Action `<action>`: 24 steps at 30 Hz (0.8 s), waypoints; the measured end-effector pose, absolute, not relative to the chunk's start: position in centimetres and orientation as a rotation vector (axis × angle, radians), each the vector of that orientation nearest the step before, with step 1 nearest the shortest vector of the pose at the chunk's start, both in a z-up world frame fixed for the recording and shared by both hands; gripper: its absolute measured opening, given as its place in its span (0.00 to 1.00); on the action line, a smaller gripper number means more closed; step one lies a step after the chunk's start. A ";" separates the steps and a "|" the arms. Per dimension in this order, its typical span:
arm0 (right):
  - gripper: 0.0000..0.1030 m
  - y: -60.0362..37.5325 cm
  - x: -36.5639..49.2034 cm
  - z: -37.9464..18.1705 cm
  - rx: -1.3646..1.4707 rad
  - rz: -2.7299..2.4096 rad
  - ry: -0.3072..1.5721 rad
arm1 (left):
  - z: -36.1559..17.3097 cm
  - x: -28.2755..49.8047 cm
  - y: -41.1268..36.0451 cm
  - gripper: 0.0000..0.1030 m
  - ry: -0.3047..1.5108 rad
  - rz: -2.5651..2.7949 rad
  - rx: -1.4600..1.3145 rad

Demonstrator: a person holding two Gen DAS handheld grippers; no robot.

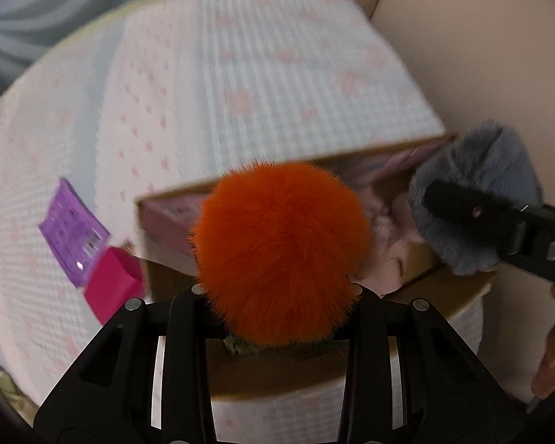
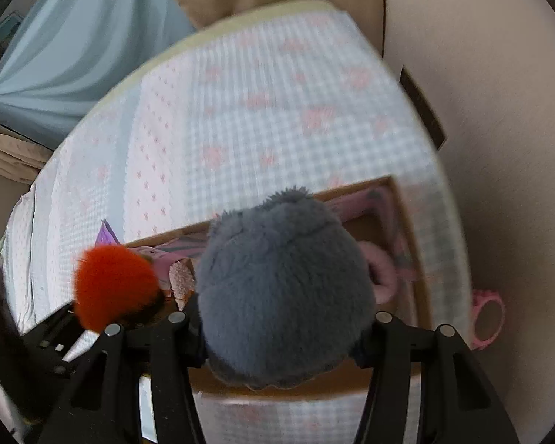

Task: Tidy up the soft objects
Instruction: 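Carry pompom and grey fuzzy item into the box and open both tools, then withdraw both tools from the box toward the purple packet and magenta pouch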

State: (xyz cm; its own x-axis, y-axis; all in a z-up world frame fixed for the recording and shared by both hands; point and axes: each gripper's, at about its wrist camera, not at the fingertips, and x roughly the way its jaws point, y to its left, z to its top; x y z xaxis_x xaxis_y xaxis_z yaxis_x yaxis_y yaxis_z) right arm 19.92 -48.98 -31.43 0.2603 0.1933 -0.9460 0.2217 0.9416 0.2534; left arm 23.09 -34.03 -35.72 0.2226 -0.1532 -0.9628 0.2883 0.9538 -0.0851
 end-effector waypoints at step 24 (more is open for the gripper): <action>1.00 -49.5 18.7 -31.8 0.353 -0.053 1.261 | -34.5 21.3 -31.9 1.00 1.307 -0.265 0.147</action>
State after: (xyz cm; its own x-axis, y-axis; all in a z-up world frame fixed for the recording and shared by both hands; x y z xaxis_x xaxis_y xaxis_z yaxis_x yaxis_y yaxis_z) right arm 18.71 -49.51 -31.83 0.3110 0.1535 -0.9379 0.2317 0.9448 0.2315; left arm 21.29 -31.94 -34.51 0.2366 -0.1099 -0.9654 0.2745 0.9607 -0.0421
